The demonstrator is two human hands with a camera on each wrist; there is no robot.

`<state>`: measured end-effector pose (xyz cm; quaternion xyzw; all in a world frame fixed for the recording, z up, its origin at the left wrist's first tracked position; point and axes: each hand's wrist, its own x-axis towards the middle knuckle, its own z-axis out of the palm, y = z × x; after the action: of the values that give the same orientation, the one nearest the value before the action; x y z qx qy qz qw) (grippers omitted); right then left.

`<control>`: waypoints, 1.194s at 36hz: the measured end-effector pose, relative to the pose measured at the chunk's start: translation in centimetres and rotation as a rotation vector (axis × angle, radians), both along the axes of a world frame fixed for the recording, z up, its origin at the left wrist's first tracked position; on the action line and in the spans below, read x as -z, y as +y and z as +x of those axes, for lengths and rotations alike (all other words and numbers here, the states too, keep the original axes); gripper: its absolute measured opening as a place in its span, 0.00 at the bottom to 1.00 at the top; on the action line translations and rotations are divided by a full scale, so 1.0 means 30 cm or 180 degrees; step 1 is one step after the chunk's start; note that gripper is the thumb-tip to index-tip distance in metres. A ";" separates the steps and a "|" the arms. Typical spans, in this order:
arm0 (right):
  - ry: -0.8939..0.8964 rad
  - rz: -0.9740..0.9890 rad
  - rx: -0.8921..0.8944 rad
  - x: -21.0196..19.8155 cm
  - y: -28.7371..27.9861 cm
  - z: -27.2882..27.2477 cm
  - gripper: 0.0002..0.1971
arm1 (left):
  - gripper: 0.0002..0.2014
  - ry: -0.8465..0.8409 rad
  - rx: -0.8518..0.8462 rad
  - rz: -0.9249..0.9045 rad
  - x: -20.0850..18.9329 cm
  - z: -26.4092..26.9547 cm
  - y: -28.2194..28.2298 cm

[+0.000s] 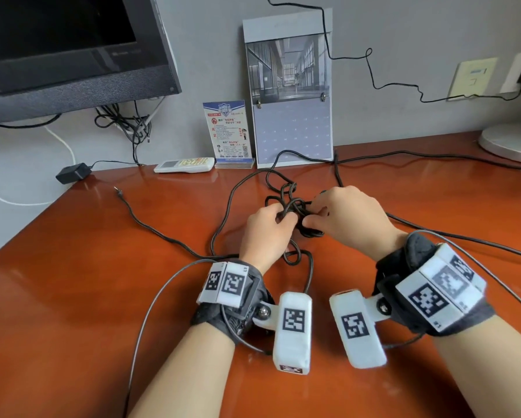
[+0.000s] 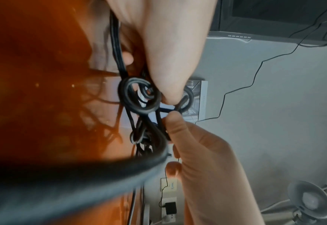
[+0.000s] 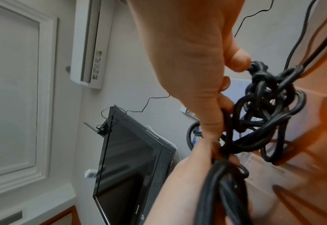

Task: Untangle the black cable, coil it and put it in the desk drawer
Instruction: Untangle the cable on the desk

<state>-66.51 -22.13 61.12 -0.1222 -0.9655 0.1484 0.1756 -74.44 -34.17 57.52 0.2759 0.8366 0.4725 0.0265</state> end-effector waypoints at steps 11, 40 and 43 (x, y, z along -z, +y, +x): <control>0.0083 -0.1844 -0.0092 0.044 0.041 -0.023 0.14 | 0.13 -0.0100 -0.0049 0.0134 0.004 -0.012 -0.014; -0.0201 -0.1138 -0.0511 -0.022 -0.034 -0.125 0.04 | 0.05 0.0039 -0.0370 0.0470 -0.016 -0.032 -0.058; -0.0315 -0.1290 -0.0448 -0.007 -0.031 -0.130 0.07 | 0.05 -0.0042 -0.0352 0.0594 -0.023 -0.026 -0.057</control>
<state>-70.42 -23.06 61.34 -0.0944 -0.9295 0.3452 0.0890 -75.22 -35.88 58.22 0.2275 0.8027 0.5510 -0.0199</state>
